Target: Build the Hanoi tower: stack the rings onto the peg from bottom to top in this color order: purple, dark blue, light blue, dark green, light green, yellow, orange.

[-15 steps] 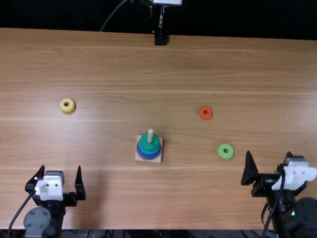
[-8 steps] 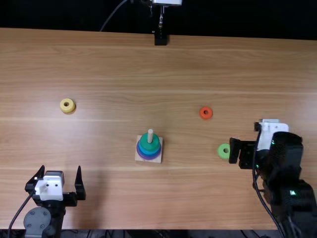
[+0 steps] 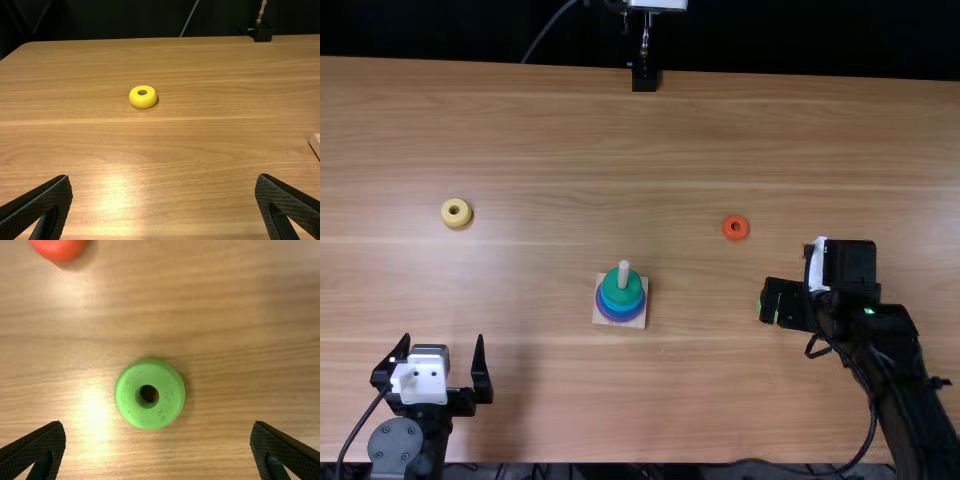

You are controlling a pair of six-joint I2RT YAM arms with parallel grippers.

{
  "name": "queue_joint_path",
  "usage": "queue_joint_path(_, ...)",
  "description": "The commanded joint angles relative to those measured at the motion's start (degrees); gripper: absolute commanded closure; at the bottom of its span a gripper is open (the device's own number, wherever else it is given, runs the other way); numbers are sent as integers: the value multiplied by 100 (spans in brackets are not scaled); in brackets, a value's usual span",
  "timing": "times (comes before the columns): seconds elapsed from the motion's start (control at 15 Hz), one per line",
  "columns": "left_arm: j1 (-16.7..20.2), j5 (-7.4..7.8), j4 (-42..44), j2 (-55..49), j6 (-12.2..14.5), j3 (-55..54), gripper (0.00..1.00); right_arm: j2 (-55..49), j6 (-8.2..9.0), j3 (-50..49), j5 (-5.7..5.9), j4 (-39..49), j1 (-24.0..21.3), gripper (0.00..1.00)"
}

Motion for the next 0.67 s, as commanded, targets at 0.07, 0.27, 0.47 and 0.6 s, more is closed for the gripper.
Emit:
queue_joint_path(0.07, -27, -39, -455, -67, 48, -600, 0, 354, 76, 159, 47, 31, 304, 0)
queue_joint_path(0.27, -27, -39, -455, -67, 48, -600, 0, 811, 87, 203, 521, 337, 436, 0)
queue_joint_path(0.47, -27, -39, -455, -67, 48, -600, 0, 1171, 76, 326, 1070, 727, 480, 0)
queue_joint_path(0.6, -27, -39, -455, -67, 48, -600, 0, 1251, 87, 344, 1070, 864, 489, 0)
